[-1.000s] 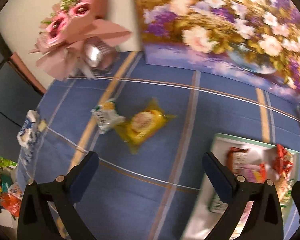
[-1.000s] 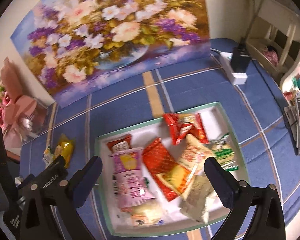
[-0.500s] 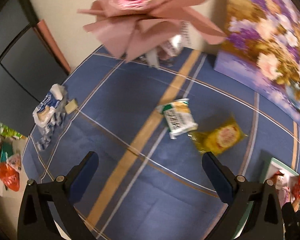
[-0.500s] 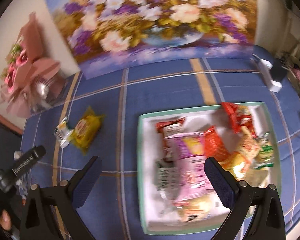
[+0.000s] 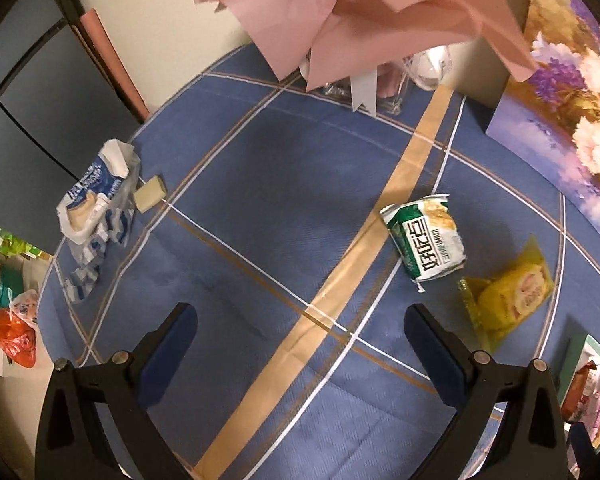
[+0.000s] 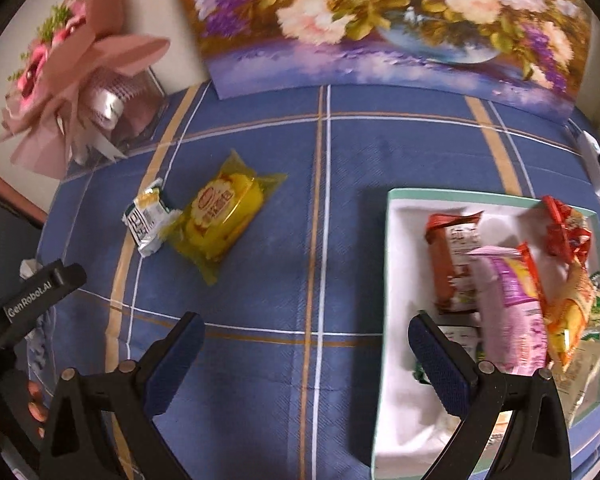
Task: Organize snacks
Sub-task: 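Withdraw both tools from the tray toward the last two snacks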
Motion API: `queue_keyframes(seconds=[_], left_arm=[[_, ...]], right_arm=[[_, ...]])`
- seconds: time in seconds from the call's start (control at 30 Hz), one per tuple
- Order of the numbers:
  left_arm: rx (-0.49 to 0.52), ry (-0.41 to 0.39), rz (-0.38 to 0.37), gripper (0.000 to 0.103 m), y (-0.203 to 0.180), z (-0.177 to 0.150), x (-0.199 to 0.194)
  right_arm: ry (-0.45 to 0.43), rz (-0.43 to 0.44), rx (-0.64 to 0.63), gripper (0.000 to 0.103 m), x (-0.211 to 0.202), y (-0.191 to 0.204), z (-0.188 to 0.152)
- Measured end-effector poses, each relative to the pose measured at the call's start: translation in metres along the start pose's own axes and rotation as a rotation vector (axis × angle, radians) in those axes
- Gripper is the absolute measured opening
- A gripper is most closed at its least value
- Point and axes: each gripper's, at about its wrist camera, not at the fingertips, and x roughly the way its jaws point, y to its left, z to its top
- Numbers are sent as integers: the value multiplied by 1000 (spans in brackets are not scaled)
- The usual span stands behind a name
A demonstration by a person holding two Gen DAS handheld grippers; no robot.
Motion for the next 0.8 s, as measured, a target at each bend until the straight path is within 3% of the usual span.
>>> queue_keyframes(seconds=[0.5, 0.63, 0.8], left_arm=[[0, 104, -61, 103, -1, -1, 53], [-9, 106, -80, 103, -4, 11, 56], [1, 114, -156, 103, -12, 38, 55]], right_arm=[[4, 3, 12, 103, 34, 2, 7], [-7, 30, 58, 103, 38, -2, 15], [-28, 52, 99, 103, 41, 5, 37]])
